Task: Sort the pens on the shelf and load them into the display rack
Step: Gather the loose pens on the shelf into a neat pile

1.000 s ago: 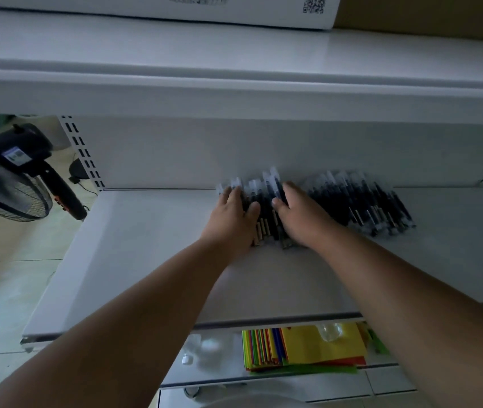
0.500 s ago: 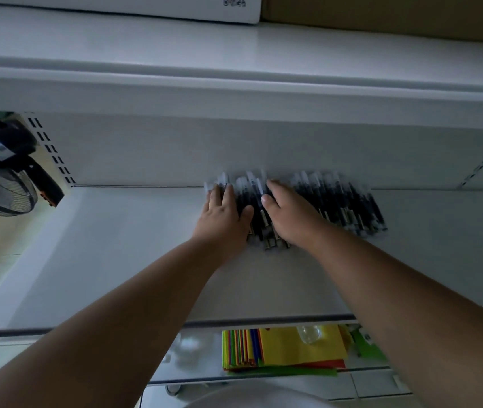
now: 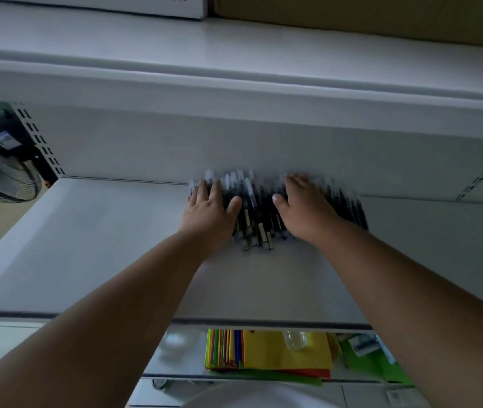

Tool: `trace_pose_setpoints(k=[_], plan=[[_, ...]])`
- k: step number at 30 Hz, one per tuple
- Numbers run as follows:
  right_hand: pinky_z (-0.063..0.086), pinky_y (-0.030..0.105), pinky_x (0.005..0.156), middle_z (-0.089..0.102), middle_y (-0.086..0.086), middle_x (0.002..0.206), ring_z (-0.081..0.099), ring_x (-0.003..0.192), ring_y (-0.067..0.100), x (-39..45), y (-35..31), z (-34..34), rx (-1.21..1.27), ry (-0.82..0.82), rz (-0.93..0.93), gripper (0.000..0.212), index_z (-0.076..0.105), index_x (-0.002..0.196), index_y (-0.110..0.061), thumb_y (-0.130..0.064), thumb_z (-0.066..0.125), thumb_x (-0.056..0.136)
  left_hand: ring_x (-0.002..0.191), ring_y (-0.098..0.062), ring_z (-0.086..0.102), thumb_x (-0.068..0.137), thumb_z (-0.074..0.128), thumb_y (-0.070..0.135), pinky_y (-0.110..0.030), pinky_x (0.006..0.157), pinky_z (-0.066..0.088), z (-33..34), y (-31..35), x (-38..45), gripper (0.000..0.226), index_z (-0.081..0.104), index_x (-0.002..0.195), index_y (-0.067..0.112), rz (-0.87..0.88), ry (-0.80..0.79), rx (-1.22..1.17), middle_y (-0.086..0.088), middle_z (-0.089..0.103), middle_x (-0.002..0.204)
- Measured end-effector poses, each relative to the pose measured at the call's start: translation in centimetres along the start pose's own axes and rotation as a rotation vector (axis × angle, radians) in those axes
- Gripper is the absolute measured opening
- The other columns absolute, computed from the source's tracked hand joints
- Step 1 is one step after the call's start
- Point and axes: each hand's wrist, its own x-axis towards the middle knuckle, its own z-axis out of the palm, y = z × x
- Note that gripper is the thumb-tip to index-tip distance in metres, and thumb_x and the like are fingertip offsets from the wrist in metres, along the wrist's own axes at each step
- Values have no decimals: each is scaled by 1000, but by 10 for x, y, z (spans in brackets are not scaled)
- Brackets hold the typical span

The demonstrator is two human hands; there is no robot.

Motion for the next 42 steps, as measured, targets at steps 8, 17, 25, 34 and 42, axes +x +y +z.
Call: trace_pose_setpoints(k=[8,17,25,34,42], plan=[[9,41,122,12,12,163,6,151,27,-10,36,-15,-79,80,51,67,20,154,-6,-47,35,102,152,-23,-9,96,32,64,-40,122,6,5,0,-9,76,5,158,31,-17,52,5,-3,-8,166],[2,39,123,-2,8,165,-5,152,21,-10,45,-10,-19,17,19,73,5,157,-11,-51,31,102,149,-28,-19,91,31,73,-46,121,0,5,13,-4,79,-5,154,44,-7,-18,66,4,-13,165],[2,45,122,-1,12,165,-4,151,27,-18,85,-19,-80,4,167,80,6,156,-10,-61,26,98,152,-26,-7,89,40,74,-44,121,9,7,7,-11,87,1,157,36,-97,61,-31,-9,-7,165],[5,42,123,-7,6,165,-7,151,24,-17,87,-10,60,-31,220,78,4,157,-11,-60,27,99,152,-26,5,88,43,73,-43,122,14,12,11,-6,91,0,157,31,-35,56,-10,-5,4,166],[4,40,123,-7,4,165,-7,151,23,-21,85,-8,63,-43,188,78,2,157,-13,-60,26,100,149,-28,18,88,47,70,-46,119,23,15,14,-5,85,13,156,33,8,52,-113,-1,15,164]])
